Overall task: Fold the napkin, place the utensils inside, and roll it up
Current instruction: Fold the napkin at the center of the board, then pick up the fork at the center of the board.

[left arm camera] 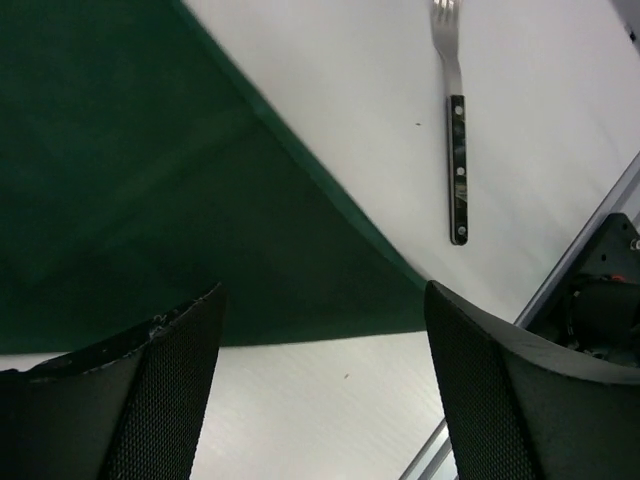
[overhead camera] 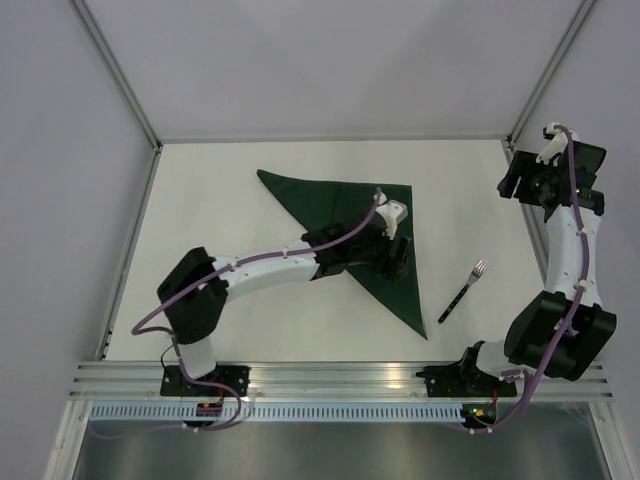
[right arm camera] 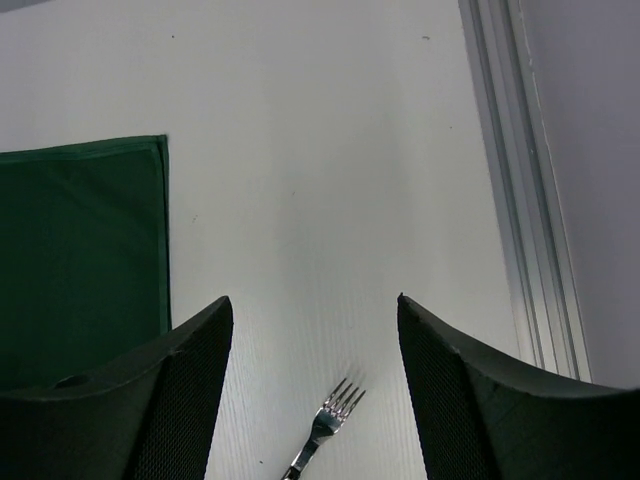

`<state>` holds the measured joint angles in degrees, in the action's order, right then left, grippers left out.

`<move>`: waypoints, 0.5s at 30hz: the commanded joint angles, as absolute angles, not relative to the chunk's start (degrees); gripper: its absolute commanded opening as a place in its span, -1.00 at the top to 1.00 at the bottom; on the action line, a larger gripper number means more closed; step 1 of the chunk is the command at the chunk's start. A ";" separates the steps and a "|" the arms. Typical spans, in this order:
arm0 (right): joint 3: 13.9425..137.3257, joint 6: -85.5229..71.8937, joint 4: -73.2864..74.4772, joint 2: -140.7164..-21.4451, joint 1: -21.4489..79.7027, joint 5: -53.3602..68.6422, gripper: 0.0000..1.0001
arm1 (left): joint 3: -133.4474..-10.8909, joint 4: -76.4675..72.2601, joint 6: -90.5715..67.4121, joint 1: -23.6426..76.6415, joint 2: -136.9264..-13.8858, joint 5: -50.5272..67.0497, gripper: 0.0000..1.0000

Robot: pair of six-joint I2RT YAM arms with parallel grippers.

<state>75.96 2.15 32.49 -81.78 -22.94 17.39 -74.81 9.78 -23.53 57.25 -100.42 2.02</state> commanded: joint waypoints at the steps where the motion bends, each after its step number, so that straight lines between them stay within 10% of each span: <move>1: 74.62 1.23 33.92 -77.00 -24.69 18.63 -0.44 | -82.78 4.83 -19.34 62.21 -107.80 -1.84 -0.66; 15: 67.68 -2.82 26.90 -75.85 -27.68 21.54 -0.31 | -108.89 5.54 -12.93 74.44 -135.33 -6.50 -0.50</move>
